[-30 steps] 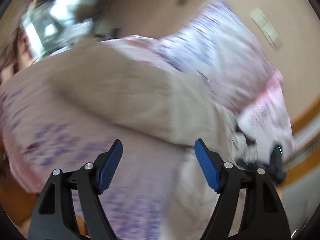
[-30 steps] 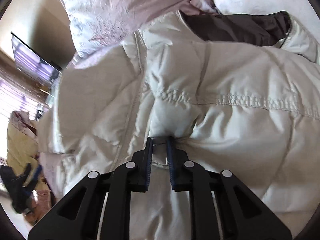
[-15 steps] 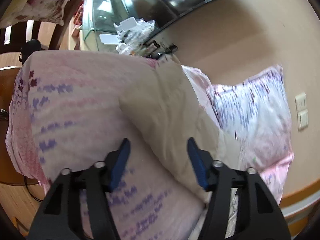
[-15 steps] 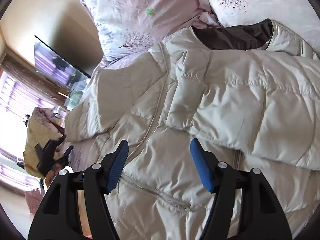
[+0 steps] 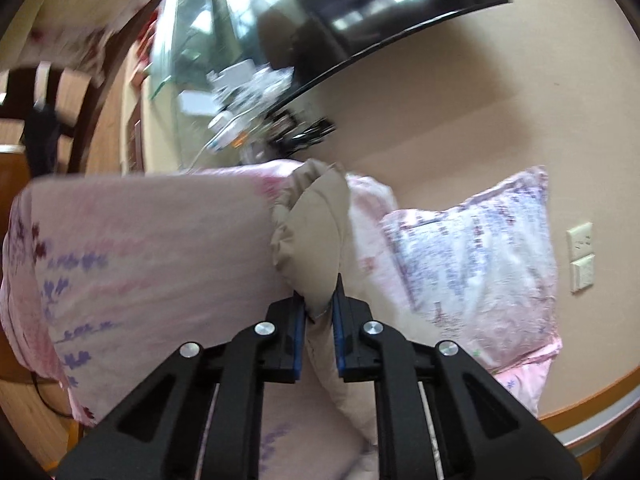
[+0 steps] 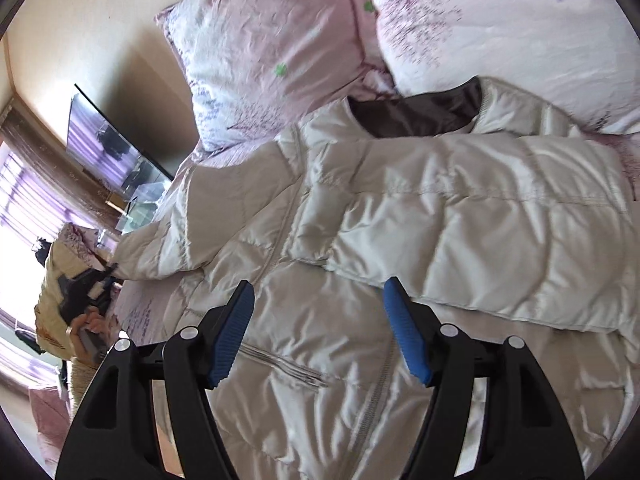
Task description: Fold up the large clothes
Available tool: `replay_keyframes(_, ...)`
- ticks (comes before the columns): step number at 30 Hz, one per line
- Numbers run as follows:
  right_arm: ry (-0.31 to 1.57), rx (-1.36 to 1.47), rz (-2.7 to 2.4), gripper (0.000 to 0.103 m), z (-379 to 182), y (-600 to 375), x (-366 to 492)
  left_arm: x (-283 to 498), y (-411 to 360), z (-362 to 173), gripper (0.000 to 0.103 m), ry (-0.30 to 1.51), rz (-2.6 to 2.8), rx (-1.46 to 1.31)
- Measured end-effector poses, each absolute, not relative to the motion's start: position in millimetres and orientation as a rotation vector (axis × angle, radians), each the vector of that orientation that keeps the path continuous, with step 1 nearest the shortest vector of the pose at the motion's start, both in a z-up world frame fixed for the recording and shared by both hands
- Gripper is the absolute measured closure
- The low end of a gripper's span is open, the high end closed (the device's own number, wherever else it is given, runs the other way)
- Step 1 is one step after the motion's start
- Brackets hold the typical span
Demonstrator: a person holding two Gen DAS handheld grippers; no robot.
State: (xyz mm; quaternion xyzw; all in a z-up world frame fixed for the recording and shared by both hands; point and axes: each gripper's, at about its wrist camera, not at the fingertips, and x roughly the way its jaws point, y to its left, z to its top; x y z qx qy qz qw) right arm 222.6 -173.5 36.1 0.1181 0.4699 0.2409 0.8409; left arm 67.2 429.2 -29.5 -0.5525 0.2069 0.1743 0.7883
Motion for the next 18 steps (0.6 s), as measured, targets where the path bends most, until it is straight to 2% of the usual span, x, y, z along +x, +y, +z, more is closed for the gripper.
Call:
replay_keyframes(8,0.973,0.303,0.456,0.034,34.1,-208.2,220.2,93.3,382.0,69.7,0.092,0.334,0.182,-1.036)
replay_keyframes(13,0.96,0.337,0.42,0.034,32.5,-228.7,219.0,120.0,307.0,126.7,0.092,0.309,-0.042,-0.917)
replay_keyframes(18,0.956,0.358,0.385,0.034,28.0,-245.8,216.3,148.3,221.8,150.7,0.092,0.348,-0.279,-0.827)
